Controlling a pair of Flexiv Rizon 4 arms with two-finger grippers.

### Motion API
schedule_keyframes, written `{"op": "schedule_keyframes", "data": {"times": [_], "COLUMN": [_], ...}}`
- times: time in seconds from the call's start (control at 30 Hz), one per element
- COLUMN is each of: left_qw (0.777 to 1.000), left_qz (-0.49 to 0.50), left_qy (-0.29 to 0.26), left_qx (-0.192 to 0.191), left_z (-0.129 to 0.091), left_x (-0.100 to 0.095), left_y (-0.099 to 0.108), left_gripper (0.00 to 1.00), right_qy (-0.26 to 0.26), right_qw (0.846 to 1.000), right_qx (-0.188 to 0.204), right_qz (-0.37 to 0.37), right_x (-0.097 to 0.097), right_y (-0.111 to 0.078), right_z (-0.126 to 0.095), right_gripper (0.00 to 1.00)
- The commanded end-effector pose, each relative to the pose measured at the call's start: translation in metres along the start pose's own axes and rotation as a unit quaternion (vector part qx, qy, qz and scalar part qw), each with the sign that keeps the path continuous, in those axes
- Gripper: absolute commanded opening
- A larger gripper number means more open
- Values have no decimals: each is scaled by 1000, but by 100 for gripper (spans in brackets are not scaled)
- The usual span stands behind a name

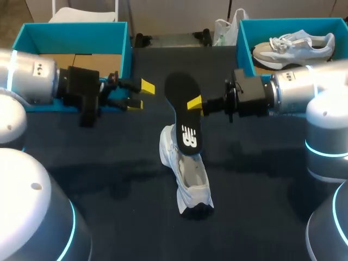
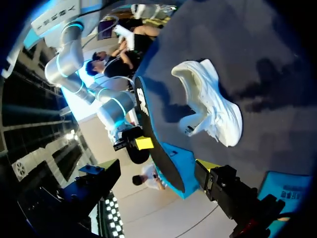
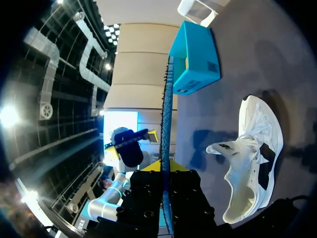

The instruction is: Take the shoe out of the shoebox, open the shoe tongue, remove and reinsert the insole, then place the shoe into the shoebox

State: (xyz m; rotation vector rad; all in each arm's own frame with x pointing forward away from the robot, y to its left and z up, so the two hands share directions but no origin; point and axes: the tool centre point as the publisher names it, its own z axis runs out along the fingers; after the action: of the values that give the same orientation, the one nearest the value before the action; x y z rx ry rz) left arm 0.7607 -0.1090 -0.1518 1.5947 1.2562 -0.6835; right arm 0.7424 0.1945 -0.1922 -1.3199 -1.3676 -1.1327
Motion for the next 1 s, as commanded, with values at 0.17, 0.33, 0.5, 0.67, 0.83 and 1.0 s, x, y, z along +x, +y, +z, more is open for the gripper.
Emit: {"op": "schedule_keyframes", "data": {"times": [0.17, 0.33, 0.5, 0.67, 0.83, 1.0], "left_qw": [1000, 996, 951, 914, 914, 909], "left_qz": [-2, -67, -116, -116, -116, -132], "left_qy": [18, 58, 265, 386, 386, 391], "left_qx": [-1, 32, 105, 40, 40, 52], "left_z": [-8, -3, 18, 26, 26, 27], "left_x": [-4, -28, -50, -50, -50, -48], "left_y": [-4, 29, 51, 55, 55, 59], "left_gripper": [100, 100, 100, 100, 100, 100], "right_qy": [6, 4, 3, 1, 2, 2], "right_qw": [1000, 1000, 1000, 1000, 1000, 1000], "right_qx": [1, -2, -4, -6, -12, -13], "right_qz": [7, 8, 6, 5, 2, 6], "right_x": [-14, -16, -20, -22, -22, -24], "right_y": [-2, -2, -3, -3, -4, -4], "right_z": [11, 13, 16, 18, 17, 16], "right_gripper": [0, 0, 0, 0, 0, 0]}}
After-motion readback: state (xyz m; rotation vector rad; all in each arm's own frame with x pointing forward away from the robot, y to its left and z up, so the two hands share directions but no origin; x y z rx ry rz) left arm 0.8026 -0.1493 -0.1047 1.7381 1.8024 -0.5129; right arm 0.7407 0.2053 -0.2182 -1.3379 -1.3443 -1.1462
